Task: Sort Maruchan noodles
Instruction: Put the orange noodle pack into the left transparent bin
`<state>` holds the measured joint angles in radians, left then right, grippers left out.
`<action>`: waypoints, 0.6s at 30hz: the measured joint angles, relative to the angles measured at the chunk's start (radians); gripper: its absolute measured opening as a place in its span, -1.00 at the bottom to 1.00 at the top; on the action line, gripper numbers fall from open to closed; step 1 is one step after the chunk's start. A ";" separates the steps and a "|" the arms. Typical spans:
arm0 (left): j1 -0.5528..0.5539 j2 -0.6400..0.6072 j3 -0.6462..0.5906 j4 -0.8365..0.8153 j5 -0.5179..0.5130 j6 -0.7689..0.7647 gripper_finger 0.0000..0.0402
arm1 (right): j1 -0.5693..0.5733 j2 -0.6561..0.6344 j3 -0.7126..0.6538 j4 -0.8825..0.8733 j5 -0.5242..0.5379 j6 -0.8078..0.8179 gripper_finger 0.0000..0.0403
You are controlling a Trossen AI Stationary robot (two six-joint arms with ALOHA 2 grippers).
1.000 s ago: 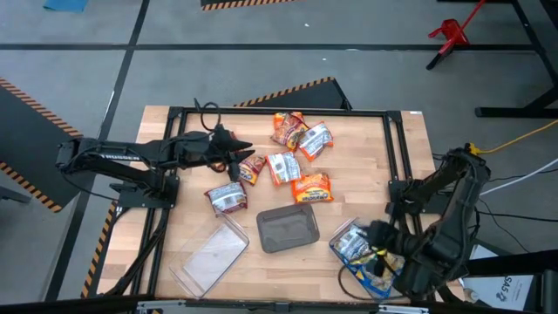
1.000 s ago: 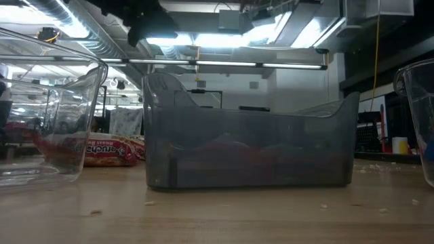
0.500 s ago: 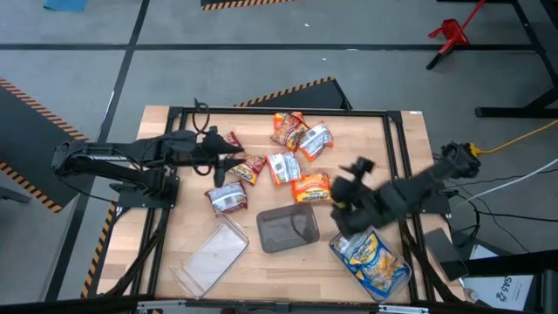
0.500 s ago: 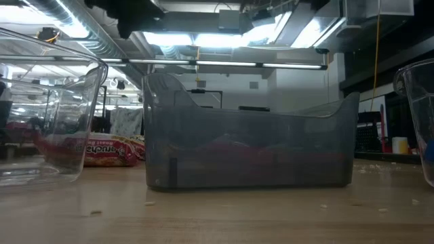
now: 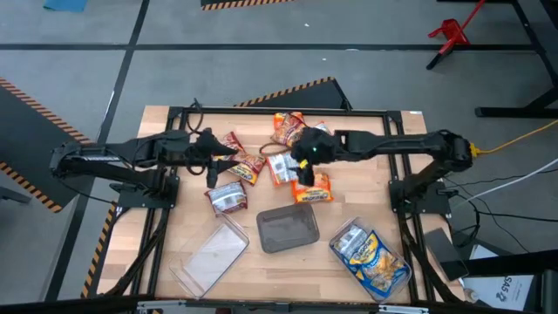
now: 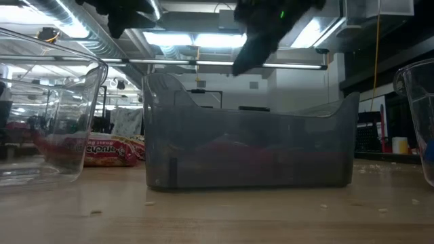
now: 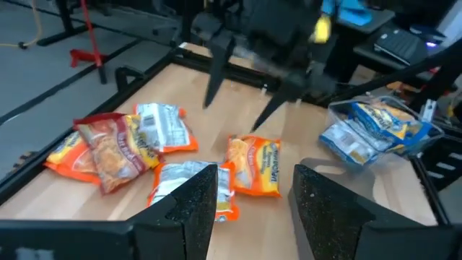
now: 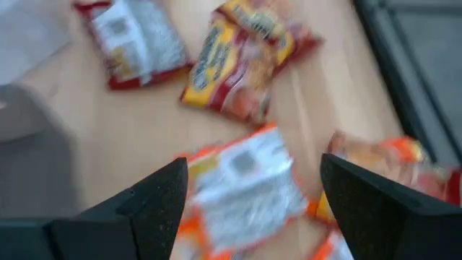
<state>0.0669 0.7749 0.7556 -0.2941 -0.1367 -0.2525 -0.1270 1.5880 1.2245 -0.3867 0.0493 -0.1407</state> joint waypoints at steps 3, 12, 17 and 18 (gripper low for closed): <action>0.000 -0.024 0.000 -0.044 -0.041 -0.003 -0.13 | -0.026 0.035 -0.103 0.206 -0.017 -0.075 0.48; 0.000 -0.036 0.001 -0.091 -0.142 -0.030 -0.13 | 0.030 0.246 -0.125 0.391 -0.010 -0.196 0.48; 0.000 -0.036 0.000 -0.094 -0.173 -0.030 -0.13 | 0.064 0.317 -0.097 0.383 0.064 -0.247 0.48; 0.000 -0.036 0.000 -0.093 -0.177 -0.030 -0.13 | 0.066 0.326 -0.093 0.385 0.080 -0.256 0.48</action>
<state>0.0673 0.7391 0.7559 -0.3868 -0.3138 -0.2821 -0.0607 1.9140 1.1313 -0.0015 0.1290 -0.3965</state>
